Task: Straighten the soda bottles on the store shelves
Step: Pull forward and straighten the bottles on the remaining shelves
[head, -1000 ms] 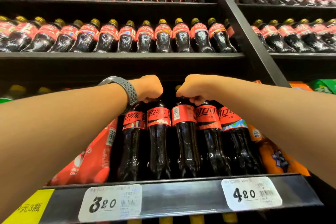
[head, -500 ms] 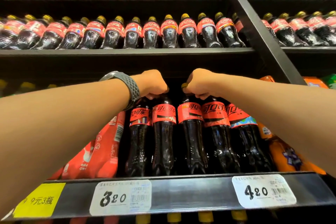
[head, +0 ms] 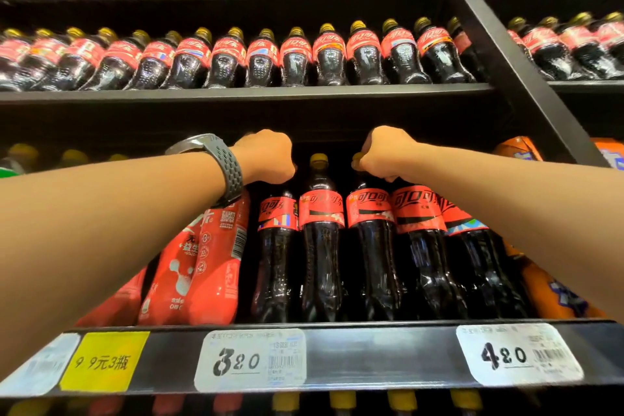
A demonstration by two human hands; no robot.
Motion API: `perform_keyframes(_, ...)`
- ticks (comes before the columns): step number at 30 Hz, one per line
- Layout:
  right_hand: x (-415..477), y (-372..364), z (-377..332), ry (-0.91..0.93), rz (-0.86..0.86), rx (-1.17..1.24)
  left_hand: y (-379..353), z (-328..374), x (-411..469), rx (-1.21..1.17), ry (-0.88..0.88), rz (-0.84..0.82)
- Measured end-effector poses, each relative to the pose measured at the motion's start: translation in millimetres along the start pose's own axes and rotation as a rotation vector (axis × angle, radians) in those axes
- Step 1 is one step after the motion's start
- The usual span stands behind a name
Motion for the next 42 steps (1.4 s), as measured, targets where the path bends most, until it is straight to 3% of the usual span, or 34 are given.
perform_keyframes(5,-4,4,-14,0.014,-0.006,-0.192,-15,-11,8,-0.039,0.008,-0.031)
perform_keyframes(10,-13,8,-43,0.206,0.217,-0.294,-13,-23,18,-0.182,0.059,0.017)
perform_keyframes(14,-17,-4,-73,0.329,0.115,-0.173,-5,-30,17,-0.263,0.068,0.044)
perform_keyframes(22,-23,-38,-103,0.332,-0.076,-0.219,5,-27,8,-0.288,0.100,0.112)
perform_keyframes(27,-26,-44,-105,0.308,-0.109,-0.136,11,-26,1,-0.313,0.089,0.119)
perform_keyframes(34,-27,-41,-109,0.231,-0.145,-0.200,18,-37,-6,-0.384,0.024,-0.016)
perform_keyframes(38,-25,-46,-112,0.193,-0.146,-0.202,26,-80,-19,-0.219,0.018,0.119)
perform_keyframes(42,-27,-44,-112,0.105,-0.186,-0.229,18,-121,-33,-0.112,-0.015,0.105)
Point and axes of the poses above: each hand's wrist, its own x-axis towards the middle knuckle, its own y-axis out of the back of the hand, z = x × y, the point moved 4 cm from there along x, towards the middle knuckle, and after that the axes turned 6 degrees about -z, right-handed, at the moved point
